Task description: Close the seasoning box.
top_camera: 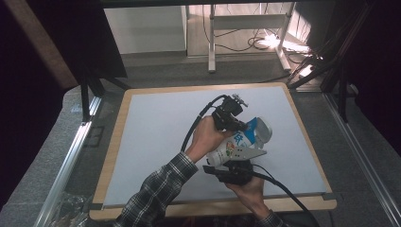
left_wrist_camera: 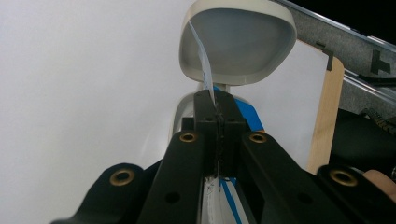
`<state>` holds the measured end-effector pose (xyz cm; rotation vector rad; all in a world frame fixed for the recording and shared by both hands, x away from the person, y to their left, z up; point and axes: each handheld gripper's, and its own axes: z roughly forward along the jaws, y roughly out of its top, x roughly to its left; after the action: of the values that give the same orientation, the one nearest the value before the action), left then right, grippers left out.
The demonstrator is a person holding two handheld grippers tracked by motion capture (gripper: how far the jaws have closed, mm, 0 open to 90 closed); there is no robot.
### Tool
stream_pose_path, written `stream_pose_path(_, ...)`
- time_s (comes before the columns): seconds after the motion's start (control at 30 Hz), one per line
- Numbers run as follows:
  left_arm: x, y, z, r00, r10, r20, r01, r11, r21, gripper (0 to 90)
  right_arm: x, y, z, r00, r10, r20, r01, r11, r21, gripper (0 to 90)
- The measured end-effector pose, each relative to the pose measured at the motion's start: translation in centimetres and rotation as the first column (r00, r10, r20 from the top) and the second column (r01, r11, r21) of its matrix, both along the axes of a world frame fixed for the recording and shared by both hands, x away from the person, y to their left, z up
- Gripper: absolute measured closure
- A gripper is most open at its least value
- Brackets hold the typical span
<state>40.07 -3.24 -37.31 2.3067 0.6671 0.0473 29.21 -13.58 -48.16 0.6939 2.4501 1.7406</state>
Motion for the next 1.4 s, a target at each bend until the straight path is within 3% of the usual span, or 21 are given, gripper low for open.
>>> stream_pose_path(1.4, 0.18, -0.22, 0.33, 0.9999, 0.012, -0.006, -0.012, 0.9999, 0.011, 89.6, 0.05, 0.08, 0.15, 1.0000, 0.001, 0.002, -0.001, 1.000, 0.006, 64.8)
